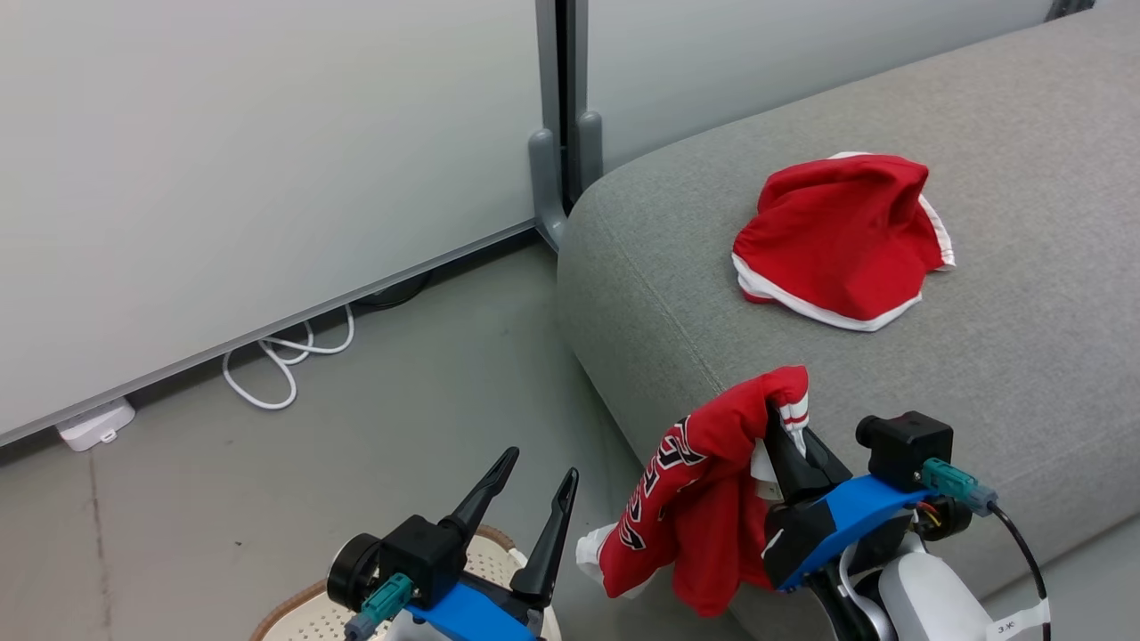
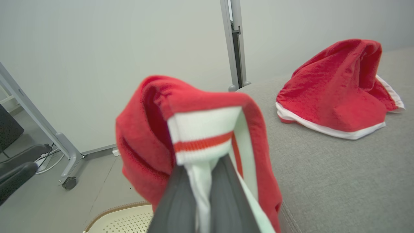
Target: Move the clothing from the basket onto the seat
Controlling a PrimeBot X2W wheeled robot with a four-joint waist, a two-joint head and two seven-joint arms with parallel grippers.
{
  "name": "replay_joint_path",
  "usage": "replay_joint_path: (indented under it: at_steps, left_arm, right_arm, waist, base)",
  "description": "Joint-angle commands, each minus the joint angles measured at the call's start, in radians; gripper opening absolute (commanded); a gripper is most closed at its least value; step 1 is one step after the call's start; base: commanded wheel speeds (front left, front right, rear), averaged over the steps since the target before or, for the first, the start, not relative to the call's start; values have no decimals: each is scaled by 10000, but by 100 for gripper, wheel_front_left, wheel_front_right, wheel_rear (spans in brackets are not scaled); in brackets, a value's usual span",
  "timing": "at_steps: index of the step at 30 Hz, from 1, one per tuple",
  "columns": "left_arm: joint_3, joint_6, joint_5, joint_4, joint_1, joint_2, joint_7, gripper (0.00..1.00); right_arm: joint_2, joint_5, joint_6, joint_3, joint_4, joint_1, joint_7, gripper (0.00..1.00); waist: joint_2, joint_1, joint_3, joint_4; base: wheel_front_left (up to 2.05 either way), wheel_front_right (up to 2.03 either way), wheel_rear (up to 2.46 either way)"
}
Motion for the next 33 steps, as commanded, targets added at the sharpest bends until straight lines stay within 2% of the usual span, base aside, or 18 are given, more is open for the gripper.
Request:
replay_joint_path:
  at_steps: [1,15,29,33]
  left_arm:
    - [23,-11,-13,9,-132,15,-44,100]
    - [7,-11,-27,11,-236,54,-42,100]
    - [-91,-11,-66,41,-261,53,-42,100]
    - [11,-11,-28,-54,-252,89,-44,100]
  right_arm:
    - [-13,4,5,-5,-56,-34,30,0]
    - [-13,66,5,-25,-86,-45,-34,0]
    - [-13,-27,5,-195,-93,-54,-31,0]
    - [-13,83,5,-300,-267,-542,44,0]
  waist:
    - [0,0,75,-276]
    - [0,0,208,-1054]
    - [0,0,243,-1001]
    - [0,0,316,-1028]
  base:
    - [0,0,0]
    - [0,0,0]
    - [0,0,0]
    - [0,0,0]
